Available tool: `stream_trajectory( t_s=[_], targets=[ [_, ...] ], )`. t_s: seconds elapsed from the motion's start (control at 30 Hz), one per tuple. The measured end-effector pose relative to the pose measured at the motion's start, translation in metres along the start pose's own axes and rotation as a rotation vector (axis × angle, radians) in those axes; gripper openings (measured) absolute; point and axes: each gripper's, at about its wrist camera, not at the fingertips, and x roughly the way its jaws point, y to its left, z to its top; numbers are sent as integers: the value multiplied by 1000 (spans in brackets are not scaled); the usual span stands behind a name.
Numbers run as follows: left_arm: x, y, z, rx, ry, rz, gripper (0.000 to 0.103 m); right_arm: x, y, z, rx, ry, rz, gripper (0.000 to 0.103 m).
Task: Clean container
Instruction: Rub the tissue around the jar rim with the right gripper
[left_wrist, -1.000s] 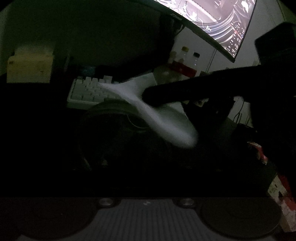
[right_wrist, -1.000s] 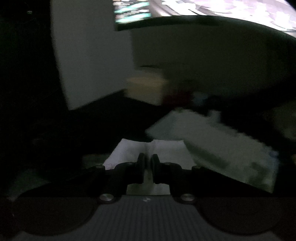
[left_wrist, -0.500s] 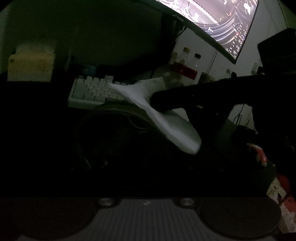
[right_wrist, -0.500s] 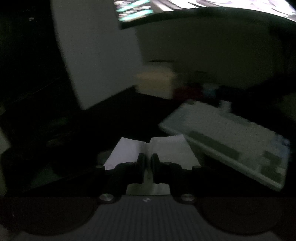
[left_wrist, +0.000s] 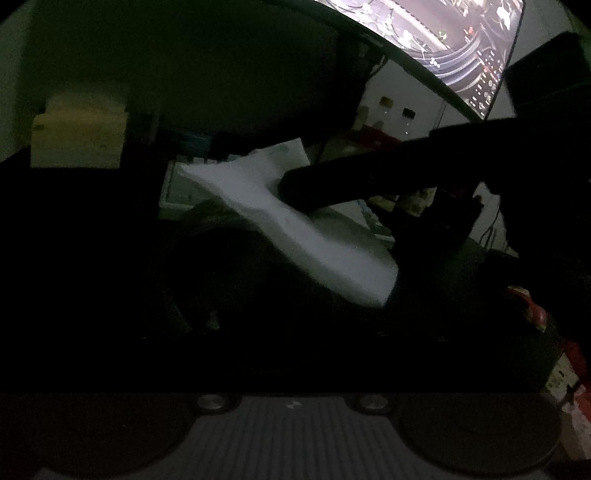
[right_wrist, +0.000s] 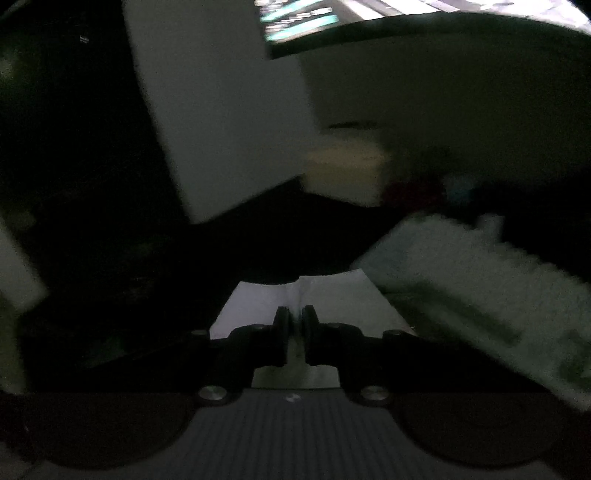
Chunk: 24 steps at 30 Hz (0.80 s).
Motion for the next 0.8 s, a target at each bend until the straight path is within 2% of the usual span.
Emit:
stream_trajectory(
  t_s=[0.07,0.17,0.37,0.47,0.53,0.57,0.6,0.63,0.7,0.77,0.8],
  targets=[
    [-1,4,1,-9,-2,4,51,4,-12,2,26,-6,-72,9],
    [-2,8,3,-20,-6,11,51,5,-16,4,80,2,-56,9],
    [-2,11,5,-24,-13,21,51,3,19,2,-4,3,135,9],
    [-3,11,5,-19,-17,24,51,7,10,3,13,1,119,8],
    [-4,11,4,-17,-22,23,51,10,-5,4,51,-2,40,8],
    [-4,11,4,-17,-27,22,48,10,-13,4,74,2,-3,8],
    [-5,11,4,-19,-39,22,36,11,-21,4,95,11,-44,9],
    [-6,11,3,-18,-53,24,32,11,-28,4,113,21,-84,8],
    [-9,8,4,2,-89,27,14,7,-37,0,139,26,-113,8],
    [-13,5,3,17,-128,17,9,-2,-41,-3,152,13,-114,8],
    [-14,5,3,14,-142,-11,8,-8,-41,-5,151,2,-118,8]
  ],
)
